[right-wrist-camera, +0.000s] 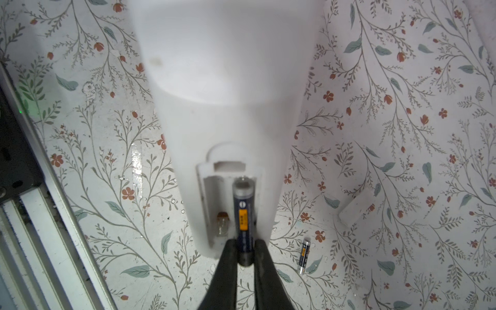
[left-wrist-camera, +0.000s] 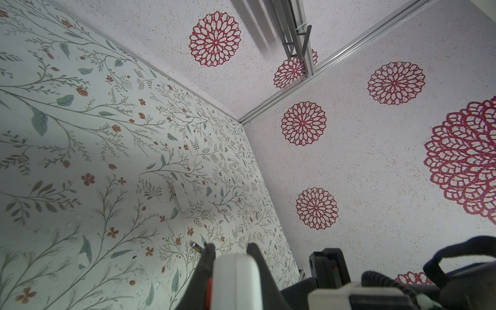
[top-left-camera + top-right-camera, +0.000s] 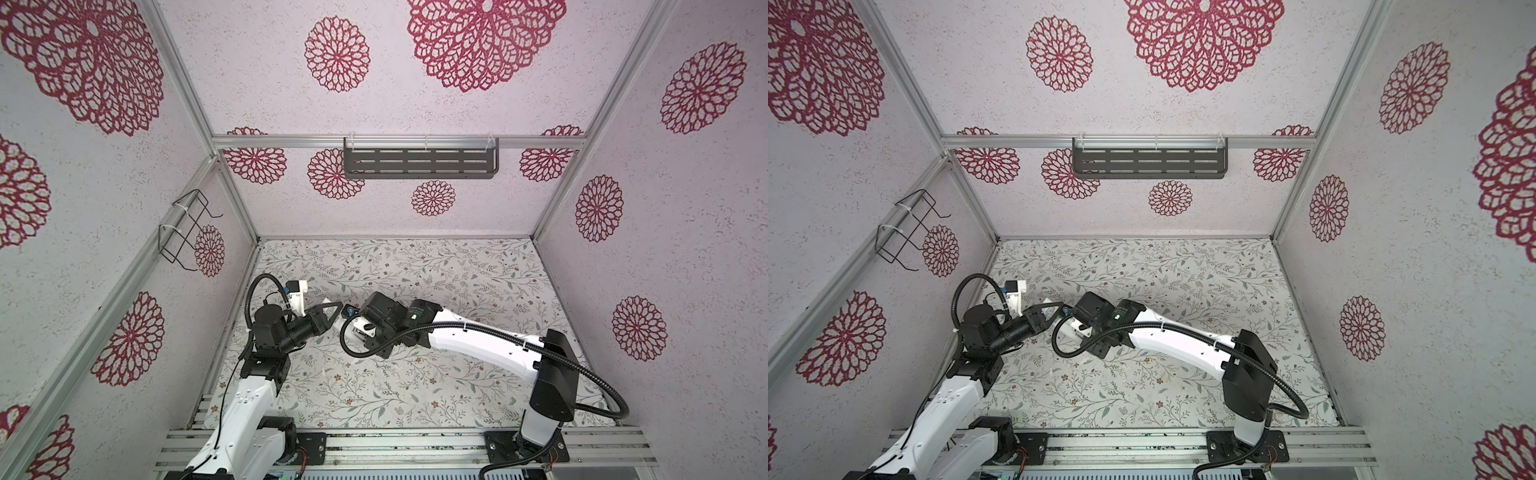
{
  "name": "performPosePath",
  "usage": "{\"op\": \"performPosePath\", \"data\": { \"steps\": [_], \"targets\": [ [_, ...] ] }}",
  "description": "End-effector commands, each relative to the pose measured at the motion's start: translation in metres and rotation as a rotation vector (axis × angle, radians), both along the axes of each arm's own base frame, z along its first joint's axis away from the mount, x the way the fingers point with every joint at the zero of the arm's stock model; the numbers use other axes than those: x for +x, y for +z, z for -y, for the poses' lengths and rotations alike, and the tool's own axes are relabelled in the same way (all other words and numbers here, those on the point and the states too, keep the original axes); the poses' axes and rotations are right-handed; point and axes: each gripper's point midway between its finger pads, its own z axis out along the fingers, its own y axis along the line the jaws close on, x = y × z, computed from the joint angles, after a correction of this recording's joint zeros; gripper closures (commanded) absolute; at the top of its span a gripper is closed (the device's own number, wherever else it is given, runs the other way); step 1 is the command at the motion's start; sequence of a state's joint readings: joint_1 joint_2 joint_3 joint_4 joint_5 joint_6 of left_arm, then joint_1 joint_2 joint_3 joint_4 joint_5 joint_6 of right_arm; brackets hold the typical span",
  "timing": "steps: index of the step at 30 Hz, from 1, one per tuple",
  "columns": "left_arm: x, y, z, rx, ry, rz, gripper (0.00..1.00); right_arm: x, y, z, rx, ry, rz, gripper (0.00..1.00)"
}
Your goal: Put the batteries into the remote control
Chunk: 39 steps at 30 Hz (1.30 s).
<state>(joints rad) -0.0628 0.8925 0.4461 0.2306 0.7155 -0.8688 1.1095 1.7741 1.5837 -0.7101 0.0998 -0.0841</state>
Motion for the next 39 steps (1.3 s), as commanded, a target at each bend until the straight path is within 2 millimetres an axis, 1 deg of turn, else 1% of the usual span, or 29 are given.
{"op": "performPosePath", "data": {
  "steps": [1, 9, 12, 25, 31, 39],
  "targets": [
    [-0.007, 0.015, 0.009, -0.075, -0.058, 0.019, 1.00, 0.018, 0.005, 0.000, 0.016, -0.074, 0.022, 0.87],
    [-0.003, 0.013, 0.006, -0.175, -0.033, 0.002, 1.00, 0.018, 0.002, -0.002, 0.002, -0.065, 0.011, 0.86],
    [-0.003, 0.013, 0.005, -0.209, -0.029, 0.003, 1.00, 0.018, 0.001, -0.002, -0.009, -0.062, 0.010, 0.85],
    [0.000, 0.008, -0.002, -0.218, -0.006, -0.008, 1.00, 0.014, -0.001, 0.004, -0.046, -0.052, -0.007, 0.79],
    [0.002, 0.006, -0.004, -0.230, 0.000, -0.012, 1.00, 0.014, 0.002, 0.004, -0.042, -0.049, -0.004, 0.78],
    [0.004, 0.004, -0.010, -0.237, 0.021, -0.019, 1.00, 0.008, 0.003, 0.004, -0.029, -0.036, -0.026, 0.74]
  ]
}}
